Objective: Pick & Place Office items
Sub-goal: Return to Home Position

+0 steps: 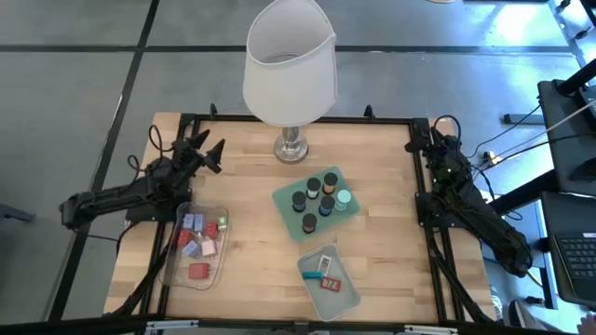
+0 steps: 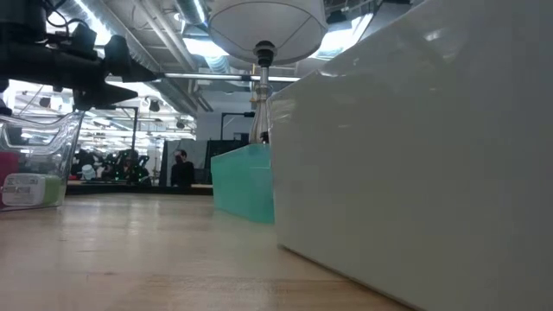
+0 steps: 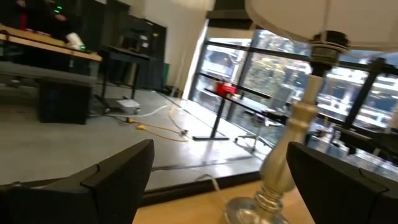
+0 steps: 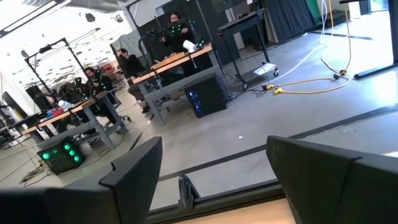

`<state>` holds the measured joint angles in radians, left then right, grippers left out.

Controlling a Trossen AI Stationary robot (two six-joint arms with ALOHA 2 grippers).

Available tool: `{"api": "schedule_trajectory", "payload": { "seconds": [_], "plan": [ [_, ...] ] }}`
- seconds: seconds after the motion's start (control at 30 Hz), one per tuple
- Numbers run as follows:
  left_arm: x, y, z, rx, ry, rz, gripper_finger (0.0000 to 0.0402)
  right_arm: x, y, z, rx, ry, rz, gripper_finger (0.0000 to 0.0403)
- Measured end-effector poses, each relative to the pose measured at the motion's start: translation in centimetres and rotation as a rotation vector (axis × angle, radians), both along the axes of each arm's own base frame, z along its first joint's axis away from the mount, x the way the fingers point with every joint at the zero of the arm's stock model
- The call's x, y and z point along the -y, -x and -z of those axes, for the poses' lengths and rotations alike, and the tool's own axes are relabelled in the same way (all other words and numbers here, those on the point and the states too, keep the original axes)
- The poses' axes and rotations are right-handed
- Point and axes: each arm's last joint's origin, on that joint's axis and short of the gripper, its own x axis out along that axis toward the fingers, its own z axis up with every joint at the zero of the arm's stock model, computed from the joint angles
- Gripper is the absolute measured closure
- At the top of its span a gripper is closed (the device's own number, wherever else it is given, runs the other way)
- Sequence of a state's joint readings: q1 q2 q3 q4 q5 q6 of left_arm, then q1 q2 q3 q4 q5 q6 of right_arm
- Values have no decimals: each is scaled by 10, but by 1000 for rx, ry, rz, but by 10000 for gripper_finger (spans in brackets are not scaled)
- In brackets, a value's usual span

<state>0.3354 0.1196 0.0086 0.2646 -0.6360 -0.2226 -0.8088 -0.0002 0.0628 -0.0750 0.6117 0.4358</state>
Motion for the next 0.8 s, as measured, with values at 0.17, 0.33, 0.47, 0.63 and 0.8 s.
{"api": "schedule_trajectory", "payload": {
  "seconds": [0.17,0.33,0.47,0.63,0.8],
  "plan": [
    [-3,2,0,0,0,-35,38,0,0,0,0,0,2,112],
    [-3,2,0,0,0,-36,38,0,0,0,0,0,1,112],
    [-3,2,0,0,0,-36,38,0,0,0,0,0,1,112],
    [-3,2,0,0,0,-36,38,0,0,0,0,0,1,112],
    [-3,2,0,-1,0,-36,38,0,0,0,0,0,1,112]
  ]
}}
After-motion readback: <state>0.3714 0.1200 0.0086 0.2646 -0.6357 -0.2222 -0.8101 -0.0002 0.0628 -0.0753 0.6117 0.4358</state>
